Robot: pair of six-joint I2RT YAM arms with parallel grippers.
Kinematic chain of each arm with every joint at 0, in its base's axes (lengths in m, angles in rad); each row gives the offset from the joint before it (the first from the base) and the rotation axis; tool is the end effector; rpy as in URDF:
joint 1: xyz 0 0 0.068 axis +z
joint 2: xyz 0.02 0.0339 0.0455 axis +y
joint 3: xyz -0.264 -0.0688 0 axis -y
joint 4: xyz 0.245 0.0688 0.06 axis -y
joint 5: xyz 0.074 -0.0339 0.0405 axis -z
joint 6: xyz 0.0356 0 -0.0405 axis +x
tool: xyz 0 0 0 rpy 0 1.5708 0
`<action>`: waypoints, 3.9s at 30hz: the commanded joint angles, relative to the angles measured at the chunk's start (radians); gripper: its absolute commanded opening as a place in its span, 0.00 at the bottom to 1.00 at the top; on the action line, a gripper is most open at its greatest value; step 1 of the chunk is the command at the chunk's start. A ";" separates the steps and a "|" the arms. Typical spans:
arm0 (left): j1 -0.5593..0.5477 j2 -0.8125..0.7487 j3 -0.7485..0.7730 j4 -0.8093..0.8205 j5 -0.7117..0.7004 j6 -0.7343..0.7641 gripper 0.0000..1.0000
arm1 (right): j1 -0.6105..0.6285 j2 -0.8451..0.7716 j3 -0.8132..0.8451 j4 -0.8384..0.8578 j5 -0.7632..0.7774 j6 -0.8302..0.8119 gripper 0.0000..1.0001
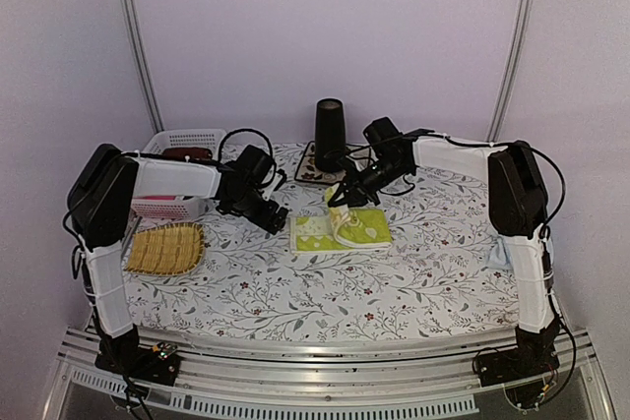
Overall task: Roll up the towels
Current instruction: Fold the towel at the center of the board, then smooth out the towel at the center of the board.
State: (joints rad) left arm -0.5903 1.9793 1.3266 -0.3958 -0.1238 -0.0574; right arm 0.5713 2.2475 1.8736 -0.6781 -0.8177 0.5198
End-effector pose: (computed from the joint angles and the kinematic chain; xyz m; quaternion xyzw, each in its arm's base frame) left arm 0.3435 -0.2248 0.1599 0.2385 0.9344 -0.0253 0.2633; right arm 0.3932 0.2836 0.2003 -0.1248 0.8840 0.4506 0.0018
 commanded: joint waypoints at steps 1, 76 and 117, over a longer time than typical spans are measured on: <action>0.010 -0.039 -0.004 0.019 0.000 -0.010 0.97 | 0.015 0.034 0.022 0.026 0.007 0.012 0.04; -0.061 0.128 0.245 -0.039 0.761 -0.033 0.79 | -0.208 0.002 -0.205 0.196 -0.050 -0.133 0.53; -0.077 0.143 0.218 -0.384 0.470 0.044 0.79 | -0.187 0.015 -0.289 0.251 0.092 -0.100 0.57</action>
State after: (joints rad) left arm -0.6888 2.1265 1.5375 -0.7155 0.3767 0.0029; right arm 0.3790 2.2719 1.6100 -0.4370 -0.7399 0.4225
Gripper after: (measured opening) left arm 0.742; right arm 0.570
